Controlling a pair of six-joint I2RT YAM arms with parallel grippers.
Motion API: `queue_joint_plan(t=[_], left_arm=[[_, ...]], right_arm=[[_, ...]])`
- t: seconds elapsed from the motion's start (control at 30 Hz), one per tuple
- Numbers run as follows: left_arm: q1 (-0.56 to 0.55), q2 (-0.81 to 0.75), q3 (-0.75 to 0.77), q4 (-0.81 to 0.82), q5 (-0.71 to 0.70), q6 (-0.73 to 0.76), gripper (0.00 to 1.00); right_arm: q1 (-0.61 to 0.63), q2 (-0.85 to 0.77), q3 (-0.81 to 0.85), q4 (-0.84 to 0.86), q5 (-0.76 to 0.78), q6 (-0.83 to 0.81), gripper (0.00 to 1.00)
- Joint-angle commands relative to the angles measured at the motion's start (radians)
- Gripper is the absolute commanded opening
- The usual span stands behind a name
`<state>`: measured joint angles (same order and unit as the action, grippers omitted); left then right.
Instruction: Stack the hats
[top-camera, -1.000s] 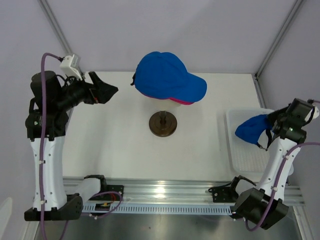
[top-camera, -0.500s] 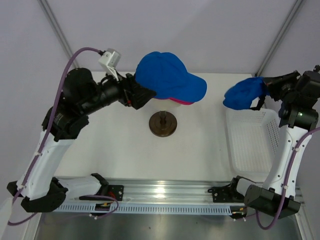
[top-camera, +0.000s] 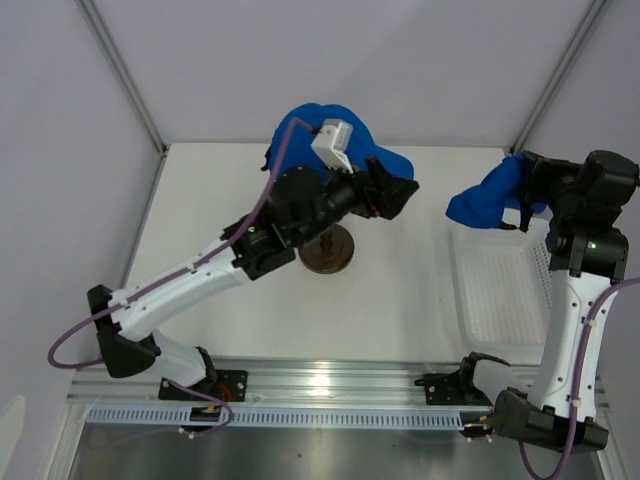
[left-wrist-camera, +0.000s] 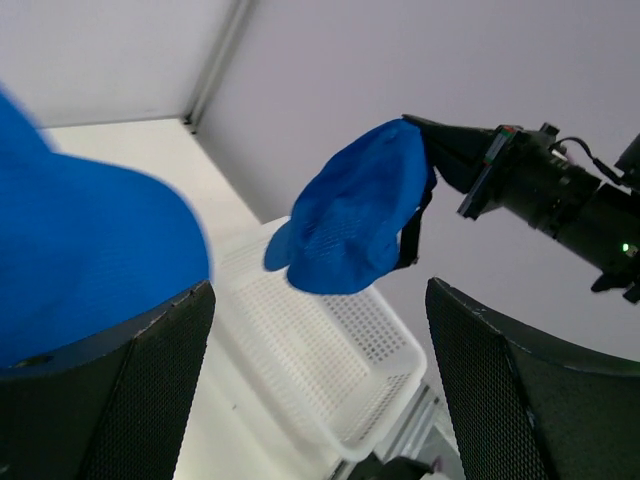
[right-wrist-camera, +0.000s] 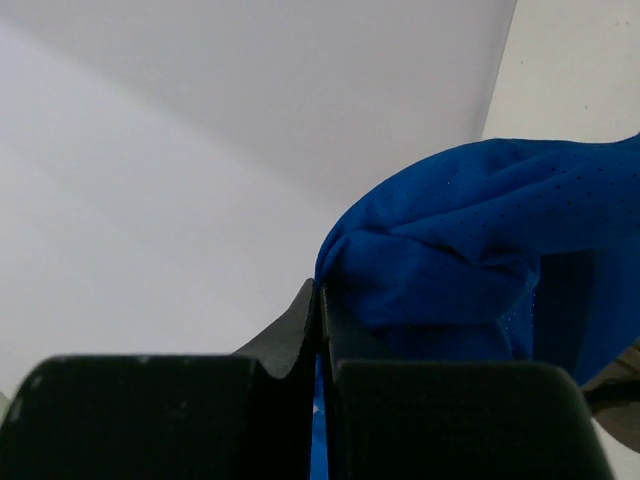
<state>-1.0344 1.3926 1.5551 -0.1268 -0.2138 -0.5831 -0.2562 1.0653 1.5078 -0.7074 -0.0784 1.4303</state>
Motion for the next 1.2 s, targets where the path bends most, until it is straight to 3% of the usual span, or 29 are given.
queue_joint_plan(t=[0.0, 0.2, 0.4, 0.5, 0.7, 0.83, 1.0, 1.17], left_arm=[[-0.071, 0.075, 0.097, 0.184, -0.055, 0.049, 0.89], [-0.164, 0.18, 0.064, 0.312, -0.168, 0.074, 0.88], [-0.182, 0.247, -0.119, 0.562, -0.161, -0.012, 0.86], [-0.193, 0.282, -0.141, 0.654, -0.151, -0.067, 0.86], [-0.259, 0.376, -0.207, 0.953, -0.167, -0.009, 0.86], [-0.297, 0.398, -0.254, 1.053, -0.242, -0.009, 0.86], [-0.349, 0.457, -0.205, 1.029, -0.378, 0.0, 0.88], [-0.351, 0.522, -0.086, 0.851, -0.415, -0.082, 0.89]], right_arm=[[0.006, -0.079, 0.046, -0.027, 0.133, 0.15, 0.0], [0.002, -0.116, 0.094, -0.073, 0.304, 0.113, 0.0], [0.017, -0.146, 0.029, -0.063, 0.334, 0.087, 0.0], [0.02, -0.16, -0.007, -0.09, 0.353, 0.111, 0.0], [0.02, -0.166, -0.047, -0.101, 0.338, 0.173, 0.0], [0.015, -0.171, -0.07, -0.118, 0.345, 0.212, 0.0], [0.011, -0.183, -0.106, -0.142, 0.327, 0.283, 0.0], [0.011, -0.197, -0.141, -0.138, 0.272, 0.346, 0.0]])
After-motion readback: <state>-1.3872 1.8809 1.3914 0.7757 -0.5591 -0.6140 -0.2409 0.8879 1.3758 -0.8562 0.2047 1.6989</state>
